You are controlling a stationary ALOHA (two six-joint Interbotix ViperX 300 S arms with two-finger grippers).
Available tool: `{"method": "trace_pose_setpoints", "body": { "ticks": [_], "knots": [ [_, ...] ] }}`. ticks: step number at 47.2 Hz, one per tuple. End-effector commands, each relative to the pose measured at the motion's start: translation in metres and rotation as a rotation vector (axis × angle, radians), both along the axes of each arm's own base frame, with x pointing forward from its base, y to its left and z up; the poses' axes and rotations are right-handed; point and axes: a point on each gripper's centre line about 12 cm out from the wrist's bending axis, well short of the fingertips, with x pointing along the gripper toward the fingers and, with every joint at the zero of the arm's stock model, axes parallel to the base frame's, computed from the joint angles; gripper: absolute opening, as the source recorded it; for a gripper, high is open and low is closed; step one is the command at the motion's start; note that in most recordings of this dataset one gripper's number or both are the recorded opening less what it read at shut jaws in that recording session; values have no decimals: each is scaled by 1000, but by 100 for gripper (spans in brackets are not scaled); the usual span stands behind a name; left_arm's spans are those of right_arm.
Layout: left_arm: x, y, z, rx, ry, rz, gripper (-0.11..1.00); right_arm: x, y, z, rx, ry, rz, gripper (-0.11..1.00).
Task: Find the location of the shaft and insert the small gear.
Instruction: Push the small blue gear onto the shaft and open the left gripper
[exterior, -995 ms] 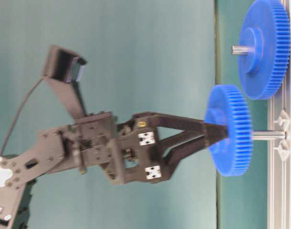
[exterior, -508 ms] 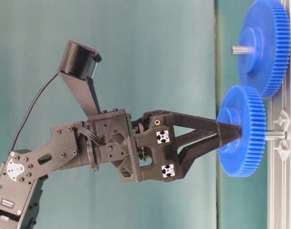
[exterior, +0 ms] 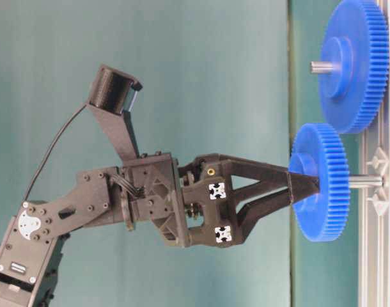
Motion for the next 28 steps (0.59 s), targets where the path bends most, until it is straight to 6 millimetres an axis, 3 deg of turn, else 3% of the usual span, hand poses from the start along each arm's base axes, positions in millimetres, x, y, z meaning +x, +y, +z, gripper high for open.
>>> {"method": "trace_pose_setpoints", "body": {
  "ticks": [1, 12, 28],
  "knots": [
    [-3, 16, 10, 11, -16, 29, 64, 2, 0, 5, 11, -13, -6, 5],
    [-3, 17, 8, 9, -11, 36, 64, 2, -1, 5, 9, -14, -7, 5],
    [1, 1, -1, 2, 19, -1, 64, 2, -1, 4, 9, -13, -7, 5]
  ]
}}
